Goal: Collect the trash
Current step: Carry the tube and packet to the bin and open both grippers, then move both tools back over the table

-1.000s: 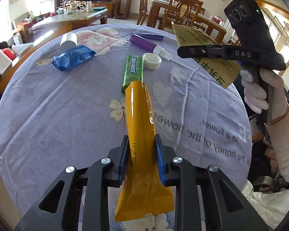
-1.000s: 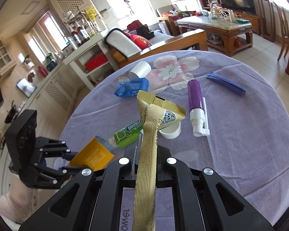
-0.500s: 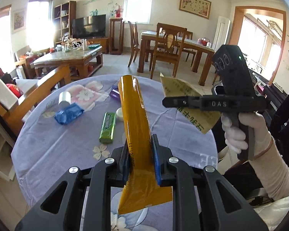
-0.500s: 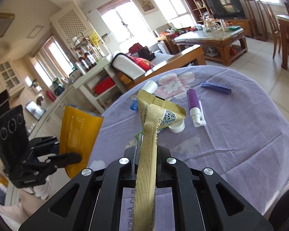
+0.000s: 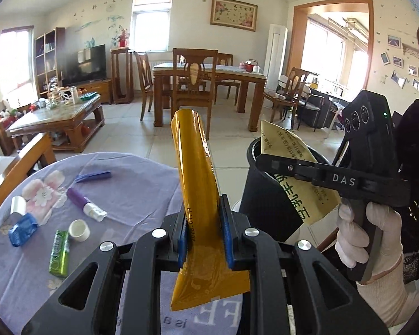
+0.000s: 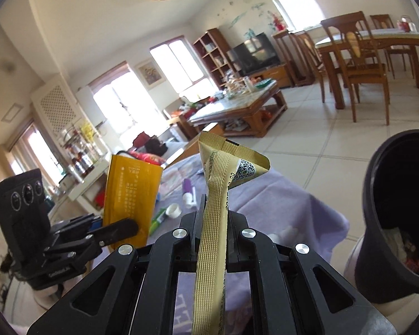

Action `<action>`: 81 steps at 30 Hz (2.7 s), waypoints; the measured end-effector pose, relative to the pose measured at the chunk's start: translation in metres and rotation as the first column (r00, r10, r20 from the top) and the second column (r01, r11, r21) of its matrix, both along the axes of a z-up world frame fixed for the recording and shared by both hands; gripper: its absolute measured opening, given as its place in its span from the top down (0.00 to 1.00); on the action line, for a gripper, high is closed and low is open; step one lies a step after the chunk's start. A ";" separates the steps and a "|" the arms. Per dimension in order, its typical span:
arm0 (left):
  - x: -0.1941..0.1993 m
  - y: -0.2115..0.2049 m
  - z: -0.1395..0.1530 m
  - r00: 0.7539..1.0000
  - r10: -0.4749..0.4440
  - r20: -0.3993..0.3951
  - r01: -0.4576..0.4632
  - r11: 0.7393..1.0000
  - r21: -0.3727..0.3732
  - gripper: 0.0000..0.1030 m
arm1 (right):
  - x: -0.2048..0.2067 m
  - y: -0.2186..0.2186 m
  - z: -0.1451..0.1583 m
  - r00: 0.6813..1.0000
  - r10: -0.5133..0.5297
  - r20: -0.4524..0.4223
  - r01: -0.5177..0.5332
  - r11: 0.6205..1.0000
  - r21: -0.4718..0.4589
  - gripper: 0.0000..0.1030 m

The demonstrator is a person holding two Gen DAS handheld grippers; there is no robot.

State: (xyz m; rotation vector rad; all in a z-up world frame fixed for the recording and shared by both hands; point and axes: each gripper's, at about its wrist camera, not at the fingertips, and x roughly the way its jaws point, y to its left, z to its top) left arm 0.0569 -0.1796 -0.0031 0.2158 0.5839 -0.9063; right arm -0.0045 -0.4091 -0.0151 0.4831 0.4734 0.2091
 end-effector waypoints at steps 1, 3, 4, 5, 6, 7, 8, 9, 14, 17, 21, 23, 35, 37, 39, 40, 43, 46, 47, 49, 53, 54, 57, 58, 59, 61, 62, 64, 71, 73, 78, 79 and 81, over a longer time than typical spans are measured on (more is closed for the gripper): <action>-0.001 -0.009 -0.001 1.000 -0.015 -0.005 0.015 1.000 -0.003 0.80 | -0.004 -0.009 0.000 1.000 -0.029 0.004 0.029 1.000 0.000 0.92; -0.001 -0.028 -0.003 0.999 -0.051 -0.017 0.051 0.999 -0.015 0.80 | -0.014 -0.029 -0.001 0.995 -0.096 0.009 0.096 0.995 0.001 0.92; 0.000 -0.035 -0.004 0.997 -0.067 -0.027 0.067 0.997 -0.025 0.80 | -0.019 -0.040 -0.003 0.991 -0.133 0.011 0.133 0.991 0.005 0.92; 0.000 -0.045 -0.006 0.995 -0.086 -0.040 0.085 0.996 -0.036 0.80 | -0.024 -0.052 -0.005 0.985 -0.173 0.012 0.173 0.985 0.011 0.92; 0.000 -0.058 -0.008 0.993 -0.110 -0.053 0.107 0.993 -0.050 0.80 | -0.028 -0.064 -0.007 0.976 -0.215 0.013 0.215 0.976 0.019 0.92; 0.001 -0.069 -0.010 0.990 -0.129 -0.064 0.125 0.990 -0.063 0.80 | -0.035 -0.077 -0.010 0.965 -0.261 0.009 0.261 0.965 0.024 0.92; 0.003 -0.082 -0.013 0.986 -0.147 -0.081 0.141 0.987 -0.077 0.80 | -0.042 -0.090 -0.014 0.953 -0.305 0.002 0.304 0.952 0.030 0.92; 0.005 -0.092 -0.015 0.982 -0.163 -0.099 0.153 0.984 -0.095 0.80 | -0.047 -0.102 -0.018 0.937 -0.348 -0.005 0.348 0.937 0.038 0.92; 0.017 -0.163 -0.034 0.951 -0.232 -0.203 0.201 0.966 -0.162 0.80 | -0.067 -0.159 -0.047 0.858 -0.509 -0.064 0.513 0.856 0.068 0.92; 0.017 -0.206 -0.046 0.941 -0.258 -0.217 0.231 0.962 -0.144 0.80 | -0.075 -0.181 -0.067 0.825 -0.556 -0.101 0.565 0.821 0.088 0.92; 0.018 -0.256 -0.069 0.935 -0.270 -0.232 0.256 0.963 -0.089 0.80 | -0.082 -0.205 -0.087 0.793 -0.595 -0.128 0.608 0.786 0.111 0.92; 0.018 -0.270 -0.078 0.928 -0.276 -0.250 0.267 0.961 -0.070 0.80 | -0.086 -0.217 -0.097 0.781 -0.607 -0.144 0.623 0.771 0.131 0.92; 0.005 -0.292 -0.087 0.943 -0.265 -0.201 0.277 0.960 0.032 0.58 | -0.094 -0.235 -0.118 0.739 -0.650 -0.180 0.674 0.720 0.168 0.45; 0.003 -0.288 -0.081 0.948 -0.263 -0.178 0.270 0.963 0.020 0.44 | -0.097 -0.233 -0.115 0.740 -0.653 -0.160 0.672 0.722 0.164 0.45; 0.002 -0.281 -0.076 0.950 -0.265 -0.166 0.267 0.964 -0.006 0.35 | -0.101 -0.232 -0.111 0.739 -0.659 -0.139 0.673 0.722 0.157 0.45; 0.002 -0.278 -0.074 0.950 -0.267 -0.161 0.268 0.963 -0.016 0.34 | -0.102 -0.230 -0.108 0.738 -0.662 -0.130 0.675 0.722 0.153 0.45; 0.002 -0.267 -0.069 0.951 -0.265 -0.157 0.266 0.964 -0.017 0.34 | -0.109 -0.222 -0.100 0.741 -0.666 -0.085 0.670 0.724 0.165 0.45; -0.002 -0.244 -0.062 0.959 -0.252 -0.129 0.250 0.968 -0.035 0.34 | -0.115 -0.212 -0.094 0.762 -0.647 -0.039 0.642 0.744 0.185 0.45; -0.003 -0.234 -0.058 0.964 -0.239 -0.113 0.237 0.971 -0.037 0.34 | -0.114 -0.207 -0.093 0.775 -0.631 -0.028 0.624 0.758 0.192 0.45; -0.006 -0.211 -0.052 0.975 -0.206 -0.081 0.203 0.978 -0.041 0.34 | -0.110 -0.196 -0.091 0.807 -0.591 -0.007 0.579 0.788 0.209 0.45; -0.010 -0.152 -0.038 0.992 -0.127 -0.020 0.126 0.991 -0.048 0.34 | -0.083 -0.162 -0.084 0.879 -0.477 0.011 0.466 0.862 0.201 0.45; -0.009 -0.133 -0.036 0.995 -0.097 -0.009 0.097 0.994 -0.052 0.34 | -0.073 -0.148 -0.081 0.894 -0.449 0.006 0.441 0.879 0.180 0.45; 0.000 -0.077 -0.035 1.000 -0.001 -0.008 0.000 0.999 -0.054 0.34 | -0.037 -0.100 -0.074 0.940 -0.341 -0.027 0.342 0.933 0.109 0.45; 0.006 -0.059 -0.035 1.000 0.025 -0.018 -0.026 0.998 -0.051 0.34 | -0.025 -0.082 -0.073 0.954 -0.298 -0.038 0.300 0.950 0.085 0.45; 0.012 -0.039 -0.036 0.998 0.052 -0.027 -0.053 0.998 -0.045 0.34 | -0.012 -0.062 -0.070 0.966 -0.254 -0.047 0.257 0.965 0.061 0.45; 0.028 0.004 -0.038 0.991 0.126 -0.037 -0.127 0.992 -0.022 0.35 | 0.012 -0.022 -0.065 0.986 -0.155 -0.061 0.155 0.988 0.006 0.42; 0.038 0.027 -0.039 0.984 0.173 -0.047 -0.174 0.985 -0.015 0.35 | 0.024 -0.002 -0.062 0.992 -0.103 -0.067 0.102 0.994 -0.029 0.41; 0.057 0.069 -0.040 0.961 0.265 -0.076 -0.266 0.964 -0.006 0.35 | 0.047 0.038 -0.055 0.996 -0.006 -0.089 -0.003 0.995 -0.101 0.41; 0.113 0.138 -0.064 0.895 0.424 -0.141 -0.412 0.905 0.106 0.44 | 0.131 0.138 -0.041 0.967 0.188 -0.172 -0.226 0.944 -0.240 0.41; 0.119 0.137 -0.071 0.895 0.426 -0.134 -0.409 0.902 0.141 0.44 | 0.160 0.151 -0.041 0.954 0.224 -0.201 -0.269 0.934 -0.235 0.44; 0.123 0.139 -0.090 0.899 0.419 -0.127 -0.392 0.900 0.193 0.46 | 0.225 0.173 -0.050 0.929 0.238 -0.282 -0.316 0.908 -0.275 0.47; 0.124 0.138 -0.093 0.901 0.411 -0.137 -0.382 0.903 0.196 0.48 | 0.236 0.177 -0.053 0.925 0.236 -0.298 -0.323 0.901 -0.290 0.47; 0.126 0.134 -0.096 0.903 0.404 -0.146 -0.372 0.905 0.204 0.53 | 0.254 0.184 -0.061 0.915 0.241 -0.324 -0.341 0.890 -0.303 0.48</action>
